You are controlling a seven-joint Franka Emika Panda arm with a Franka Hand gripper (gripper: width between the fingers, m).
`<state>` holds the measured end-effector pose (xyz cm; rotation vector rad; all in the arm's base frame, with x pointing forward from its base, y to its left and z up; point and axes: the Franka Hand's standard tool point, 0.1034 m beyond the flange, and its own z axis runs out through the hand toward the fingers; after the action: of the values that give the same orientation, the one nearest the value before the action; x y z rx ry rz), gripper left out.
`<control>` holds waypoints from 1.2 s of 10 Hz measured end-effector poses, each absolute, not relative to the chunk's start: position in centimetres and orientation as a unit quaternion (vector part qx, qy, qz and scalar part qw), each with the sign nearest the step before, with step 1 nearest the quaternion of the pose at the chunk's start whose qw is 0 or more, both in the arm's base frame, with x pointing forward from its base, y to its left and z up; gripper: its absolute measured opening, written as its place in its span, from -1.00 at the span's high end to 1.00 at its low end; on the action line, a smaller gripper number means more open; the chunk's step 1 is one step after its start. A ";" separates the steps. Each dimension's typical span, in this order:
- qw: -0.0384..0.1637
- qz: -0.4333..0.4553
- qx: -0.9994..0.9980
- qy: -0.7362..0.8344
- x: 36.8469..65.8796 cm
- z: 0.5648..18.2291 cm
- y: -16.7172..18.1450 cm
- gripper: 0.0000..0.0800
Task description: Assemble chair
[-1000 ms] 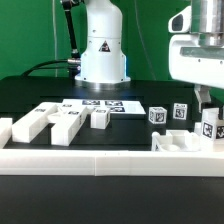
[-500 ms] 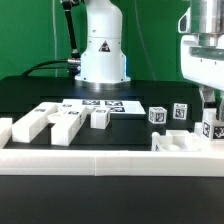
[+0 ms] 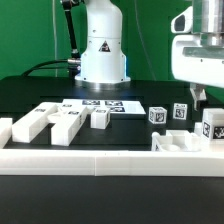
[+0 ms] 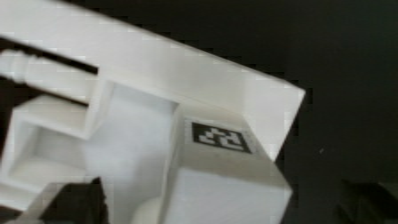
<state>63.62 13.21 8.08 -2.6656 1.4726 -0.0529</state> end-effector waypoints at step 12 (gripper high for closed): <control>0.017 -0.038 -0.999 -0.029 63.8 8.0 12.4 -0.62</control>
Offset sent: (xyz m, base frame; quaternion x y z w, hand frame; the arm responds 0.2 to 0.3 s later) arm 0.0015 0.0038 -0.0010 -0.0072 0.0033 -0.1897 0.9818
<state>63.84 12.39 7.98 -3.1031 -0.0899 -0.1188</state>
